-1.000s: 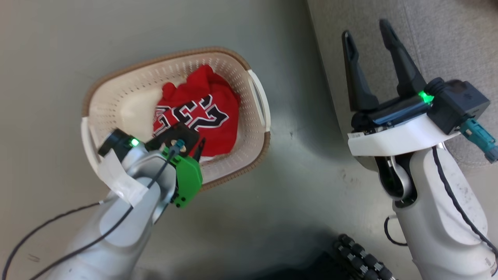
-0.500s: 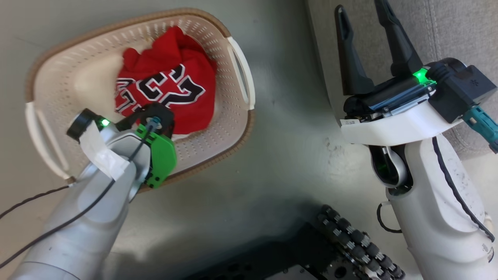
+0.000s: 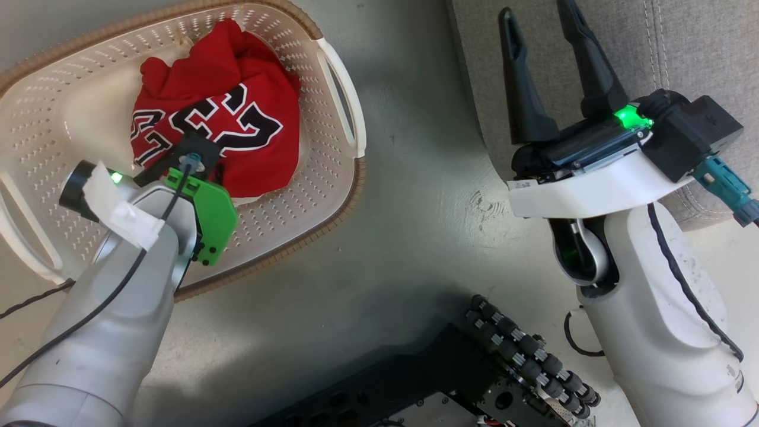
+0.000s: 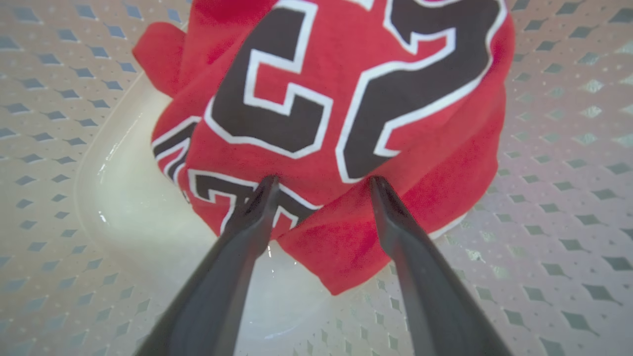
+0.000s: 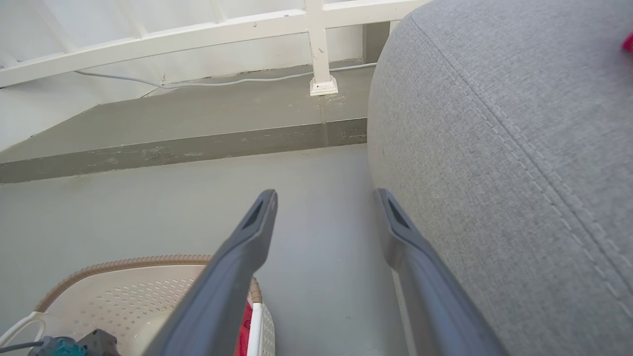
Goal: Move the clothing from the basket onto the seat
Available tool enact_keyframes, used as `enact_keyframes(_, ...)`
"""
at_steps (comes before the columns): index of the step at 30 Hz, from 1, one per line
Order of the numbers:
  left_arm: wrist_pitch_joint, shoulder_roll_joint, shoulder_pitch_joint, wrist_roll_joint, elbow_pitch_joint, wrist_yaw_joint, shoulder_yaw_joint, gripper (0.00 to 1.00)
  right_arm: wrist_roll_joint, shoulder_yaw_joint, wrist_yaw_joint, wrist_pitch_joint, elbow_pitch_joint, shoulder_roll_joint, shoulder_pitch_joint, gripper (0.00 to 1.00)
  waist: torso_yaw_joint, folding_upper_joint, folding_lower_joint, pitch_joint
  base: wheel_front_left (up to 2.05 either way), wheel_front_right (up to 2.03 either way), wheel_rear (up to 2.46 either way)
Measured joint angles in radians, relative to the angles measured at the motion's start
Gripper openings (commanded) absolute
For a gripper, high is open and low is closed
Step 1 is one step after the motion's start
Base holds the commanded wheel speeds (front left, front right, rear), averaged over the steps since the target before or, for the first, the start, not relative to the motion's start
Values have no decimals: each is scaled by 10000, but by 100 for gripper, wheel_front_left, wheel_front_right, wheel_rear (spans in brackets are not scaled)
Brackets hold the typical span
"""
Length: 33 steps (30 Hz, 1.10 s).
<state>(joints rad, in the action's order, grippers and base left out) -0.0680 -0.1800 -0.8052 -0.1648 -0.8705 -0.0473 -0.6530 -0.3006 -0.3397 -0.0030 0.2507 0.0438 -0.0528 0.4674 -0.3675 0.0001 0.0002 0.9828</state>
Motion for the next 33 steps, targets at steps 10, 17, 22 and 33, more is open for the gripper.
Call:
enact_keyframes(10, 416, 374, -350, -178, -602, 362, 349, 0, -102, -153, -157, 10, -84, 31, 233, 100, -46, 0, -1, 57, 0, 0, 0)
enact_keyframes(17, 1055, 731, -349, -899, -869, 485, 907, 0, -59, -86, -174, 12, -190, 35, 384, 100, 51, 0, -1, -127, 0, 0, 0)
enact_keyframes(22, 1563, 846, -346, -1340, -874, 368, 1141, 0, 130, 88, -174, 12, -305, 33, 384, 100, 209, 0, -1, -385, 0, 0, 0)
enact_keyframes(33, 2466, 1103, -325, -1478, -920, -234, 1024, 0, 577, 222, -165, 13, -782, -169, 370, 100, 787, 0, -1, -1153, 0, 0, 0)
